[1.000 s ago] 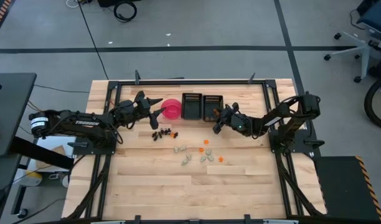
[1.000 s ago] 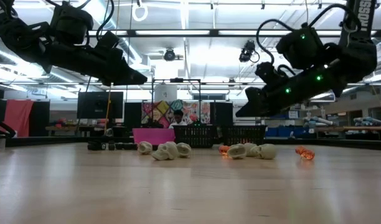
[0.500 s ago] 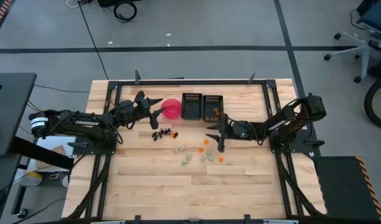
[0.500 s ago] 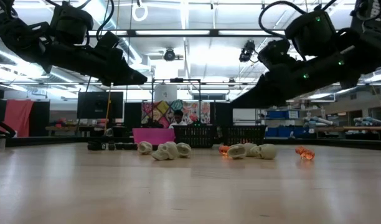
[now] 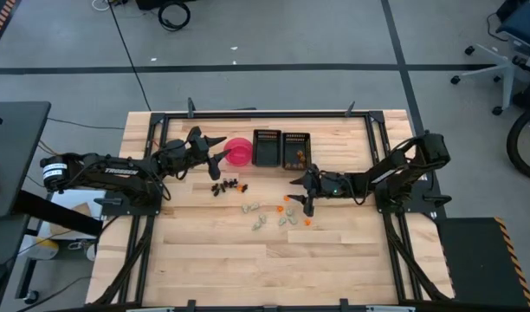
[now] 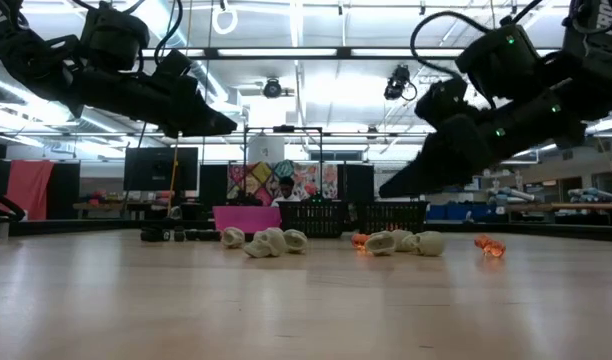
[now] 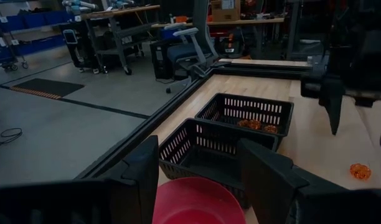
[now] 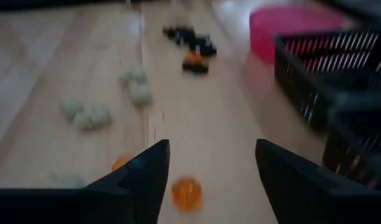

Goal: Sort Halloween decoration
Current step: Put the orange pumpkin toy into the right black bin

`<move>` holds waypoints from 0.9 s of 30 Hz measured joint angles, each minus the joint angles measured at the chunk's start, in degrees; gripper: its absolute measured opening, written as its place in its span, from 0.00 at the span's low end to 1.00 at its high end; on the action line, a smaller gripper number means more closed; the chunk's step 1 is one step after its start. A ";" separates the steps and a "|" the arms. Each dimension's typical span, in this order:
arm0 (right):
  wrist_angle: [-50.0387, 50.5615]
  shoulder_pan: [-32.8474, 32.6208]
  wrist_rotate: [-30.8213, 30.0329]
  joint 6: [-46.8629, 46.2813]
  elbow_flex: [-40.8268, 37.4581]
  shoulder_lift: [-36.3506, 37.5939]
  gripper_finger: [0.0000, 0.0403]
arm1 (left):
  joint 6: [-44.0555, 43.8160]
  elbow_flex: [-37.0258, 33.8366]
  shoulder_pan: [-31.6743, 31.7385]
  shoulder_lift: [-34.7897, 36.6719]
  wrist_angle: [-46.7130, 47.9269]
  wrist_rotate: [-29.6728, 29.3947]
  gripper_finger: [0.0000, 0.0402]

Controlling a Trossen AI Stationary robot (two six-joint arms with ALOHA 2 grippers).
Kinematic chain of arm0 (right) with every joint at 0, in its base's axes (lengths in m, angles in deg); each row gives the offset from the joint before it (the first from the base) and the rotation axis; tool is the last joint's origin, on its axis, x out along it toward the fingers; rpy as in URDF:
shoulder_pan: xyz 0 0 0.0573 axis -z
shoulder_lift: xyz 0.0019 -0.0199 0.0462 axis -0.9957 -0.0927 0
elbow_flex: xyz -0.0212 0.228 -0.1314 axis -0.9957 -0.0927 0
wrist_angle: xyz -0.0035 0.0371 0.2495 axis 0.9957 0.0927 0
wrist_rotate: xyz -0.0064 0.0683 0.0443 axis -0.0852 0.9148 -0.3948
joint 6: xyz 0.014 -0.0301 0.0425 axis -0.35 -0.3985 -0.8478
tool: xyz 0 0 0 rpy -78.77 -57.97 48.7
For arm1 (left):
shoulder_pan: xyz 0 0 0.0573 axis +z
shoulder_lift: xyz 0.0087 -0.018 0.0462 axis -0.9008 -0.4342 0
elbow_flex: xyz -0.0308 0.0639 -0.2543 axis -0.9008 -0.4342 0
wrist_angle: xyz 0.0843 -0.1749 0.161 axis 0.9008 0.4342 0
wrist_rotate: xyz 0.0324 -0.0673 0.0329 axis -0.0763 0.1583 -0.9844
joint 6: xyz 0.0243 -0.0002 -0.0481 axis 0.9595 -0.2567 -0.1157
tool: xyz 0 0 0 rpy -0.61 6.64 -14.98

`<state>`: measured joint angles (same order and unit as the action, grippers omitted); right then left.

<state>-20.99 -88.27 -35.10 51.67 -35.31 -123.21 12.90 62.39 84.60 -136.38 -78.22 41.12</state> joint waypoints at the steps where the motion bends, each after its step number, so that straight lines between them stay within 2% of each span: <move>1: -0.23 -0.26 0.28 -0.71 0.39 -1.27 0.62 | -0.01 0.00 0.00 0.00 0.00 0.01 0.47; 11: -1.48 -1.57 -1.27 1.66 6.42 -12.29 0.60 | -0.01 0.00 0.00 -0.01 0.24 0.02 0.47; 18: -1.89 -0.50 -1.00 0.28 6.68 -14.85 0.57 | -0.01 0.00 0.00 -0.01 0.54 0.02 0.47; 27: -1.22 -0.46 0.11 -0.12 5.94 -14.61 0.41 | 0.05 0.00 0.00 0.00 0.83 0.02 0.47</move>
<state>-22.20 -88.73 -34.99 51.55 -29.37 -137.82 12.95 62.39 84.60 -136.38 -77.39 41.14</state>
